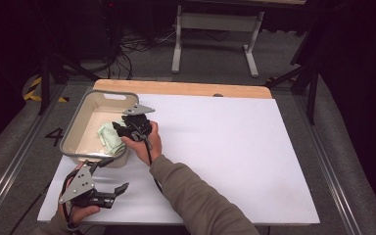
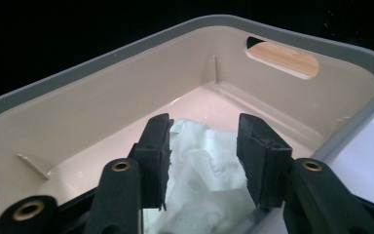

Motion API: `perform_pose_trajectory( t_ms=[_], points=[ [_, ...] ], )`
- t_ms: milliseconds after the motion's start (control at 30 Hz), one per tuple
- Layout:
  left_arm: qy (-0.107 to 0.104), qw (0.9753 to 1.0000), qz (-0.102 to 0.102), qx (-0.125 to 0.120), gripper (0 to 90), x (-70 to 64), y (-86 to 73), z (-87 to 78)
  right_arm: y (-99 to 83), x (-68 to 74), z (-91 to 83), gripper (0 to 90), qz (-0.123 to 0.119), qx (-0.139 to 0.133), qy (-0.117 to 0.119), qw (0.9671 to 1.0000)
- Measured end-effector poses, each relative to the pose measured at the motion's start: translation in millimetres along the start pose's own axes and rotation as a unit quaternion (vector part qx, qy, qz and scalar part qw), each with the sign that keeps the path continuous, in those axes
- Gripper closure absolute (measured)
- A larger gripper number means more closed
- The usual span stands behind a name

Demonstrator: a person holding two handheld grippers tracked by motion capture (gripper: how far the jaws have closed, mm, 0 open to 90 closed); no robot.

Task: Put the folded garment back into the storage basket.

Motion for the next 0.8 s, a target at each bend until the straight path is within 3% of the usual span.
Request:
perform_pose_trajectory(
  t_ms=[333,800],
  points=[
    [0.001,1.0000,-0.001,0.002,12.1,-0.5,-0.4,0.2,4.9,1.2,-11.6,52.4,-0.017,-0.016,0.010,0.9997],
    [0.000,1.0000,0.003,0.006,12.1,-1.0,-1.5,1.6,9.4,-4.1,-31.1,42.3,-0.040,-0.025,0.006,0.9989]
  ],
)
Point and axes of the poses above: each handheld gripper's, and its own axes: z roughly forward along the jaws, y roughly out of its top, x roughly to its left, the point moved 7 cm from there along z, roughly forward along the jaws, and after that the axes turned 11 degrees about z, right-handed, at the moved point
